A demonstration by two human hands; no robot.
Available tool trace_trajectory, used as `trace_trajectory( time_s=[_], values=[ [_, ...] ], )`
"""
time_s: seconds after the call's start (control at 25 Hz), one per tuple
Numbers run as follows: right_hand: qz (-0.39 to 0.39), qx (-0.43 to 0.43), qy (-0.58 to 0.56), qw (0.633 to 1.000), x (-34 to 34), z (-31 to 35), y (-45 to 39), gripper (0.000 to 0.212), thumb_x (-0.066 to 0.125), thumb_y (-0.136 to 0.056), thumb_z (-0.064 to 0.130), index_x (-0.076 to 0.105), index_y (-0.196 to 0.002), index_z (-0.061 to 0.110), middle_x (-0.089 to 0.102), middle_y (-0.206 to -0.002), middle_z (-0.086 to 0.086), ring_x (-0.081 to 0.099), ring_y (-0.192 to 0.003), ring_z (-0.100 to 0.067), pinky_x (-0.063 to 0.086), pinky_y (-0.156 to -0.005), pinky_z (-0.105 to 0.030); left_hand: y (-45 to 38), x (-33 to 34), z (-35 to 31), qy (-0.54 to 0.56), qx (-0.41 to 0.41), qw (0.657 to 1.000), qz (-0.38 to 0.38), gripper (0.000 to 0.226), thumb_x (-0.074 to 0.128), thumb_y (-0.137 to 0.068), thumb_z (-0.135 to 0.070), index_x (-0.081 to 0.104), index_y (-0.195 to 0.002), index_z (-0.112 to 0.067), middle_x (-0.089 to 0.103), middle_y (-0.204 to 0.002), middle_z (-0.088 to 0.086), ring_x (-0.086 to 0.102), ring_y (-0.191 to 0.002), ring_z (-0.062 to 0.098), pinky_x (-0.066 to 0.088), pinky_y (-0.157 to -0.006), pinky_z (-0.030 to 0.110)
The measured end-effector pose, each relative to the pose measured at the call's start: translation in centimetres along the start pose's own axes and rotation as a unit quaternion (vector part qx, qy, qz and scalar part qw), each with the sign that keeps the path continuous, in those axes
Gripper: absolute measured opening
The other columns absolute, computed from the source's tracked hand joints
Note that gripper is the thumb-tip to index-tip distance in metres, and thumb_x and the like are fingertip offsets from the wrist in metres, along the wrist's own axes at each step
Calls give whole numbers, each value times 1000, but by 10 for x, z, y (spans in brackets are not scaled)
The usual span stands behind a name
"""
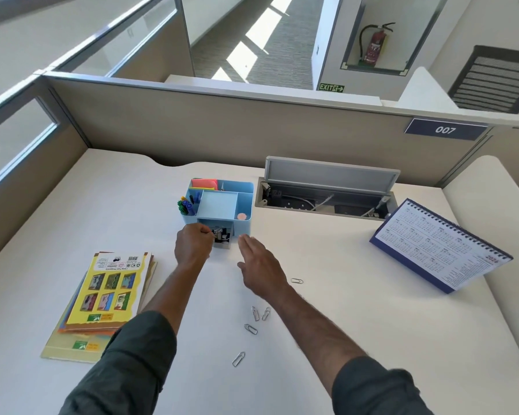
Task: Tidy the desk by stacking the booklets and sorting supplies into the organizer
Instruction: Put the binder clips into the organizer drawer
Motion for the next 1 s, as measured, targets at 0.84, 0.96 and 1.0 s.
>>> trace_trajectory(
  time_s=[0.84,0.96,1.0],
  values=[
    [80,25,67,994,11,-14,-48,82,51,-91,-1,2,-157,9,-7,-165,-8,5,-152,-25,28,-117,-44,19,45,33,22,19,999,46,34,46,-95,-9,70,-118,-14,70,-124,6,66,-106,25,51,-85,29],
    [85,31,65,994,11,-15,-46,84,53,-91,0,1,-157,10,-9,-165,-6,4,-152,-24,25,-119,-45,8,45,21,10,26,999,44,34,46,-95,-12,69,-121,-15,70,-126,7,66,-108,27,54,-89,34],
    [86,32,66,994,10,-16,-47,85,53,-91,0,1,-157,11,-9,-165,-5,4,-153,-24,24,-119,-45,4,46,17,7,31,999,43,34,47,-96,-13,68,-122,-16,69,-126,8,66,-108,27,55,-90,36]
  ],
)
Point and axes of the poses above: each hand's wrist, its own y-axis away from the middle knuckle, its own x-axis out of the palm, z = x × y, the point moved 10 cm from there along -y, towards the middle knuckle
